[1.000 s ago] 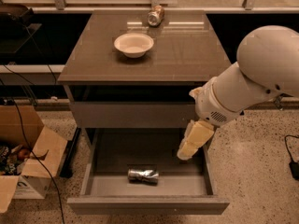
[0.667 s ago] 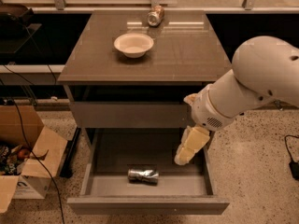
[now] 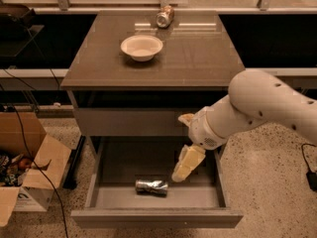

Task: Pick redbull can from middle drawer and place on counter

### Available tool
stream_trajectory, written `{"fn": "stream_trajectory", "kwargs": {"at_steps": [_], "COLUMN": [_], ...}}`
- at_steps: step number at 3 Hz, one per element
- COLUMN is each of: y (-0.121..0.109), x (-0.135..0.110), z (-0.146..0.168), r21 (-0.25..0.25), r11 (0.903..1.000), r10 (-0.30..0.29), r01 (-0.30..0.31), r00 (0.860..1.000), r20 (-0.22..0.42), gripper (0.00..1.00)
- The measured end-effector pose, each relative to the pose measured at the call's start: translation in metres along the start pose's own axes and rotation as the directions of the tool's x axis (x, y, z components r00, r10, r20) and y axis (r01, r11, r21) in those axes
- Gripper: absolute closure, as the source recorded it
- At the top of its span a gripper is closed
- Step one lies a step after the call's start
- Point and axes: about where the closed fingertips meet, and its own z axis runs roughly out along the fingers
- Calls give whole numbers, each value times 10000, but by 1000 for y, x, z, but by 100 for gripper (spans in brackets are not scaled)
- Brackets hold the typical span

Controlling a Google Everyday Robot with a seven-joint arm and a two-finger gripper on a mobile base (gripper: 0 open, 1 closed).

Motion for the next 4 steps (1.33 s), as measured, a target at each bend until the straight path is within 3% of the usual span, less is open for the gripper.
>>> {"fn": "stream_trajectory", "kwargs": {"at_steps": [1,3,4], "y": [-8,-16,-29], "x": [8,16,25], "z": [47,59,108], "r21": [-66,158,59], "r11": [9972,9942,9891], "r10": [750,1059,1456], "r01": [-747,-1067,-1472], "r00": [9962,9933,9832], "r20": [452,467,1105], "gripper": [0,0,0]}}
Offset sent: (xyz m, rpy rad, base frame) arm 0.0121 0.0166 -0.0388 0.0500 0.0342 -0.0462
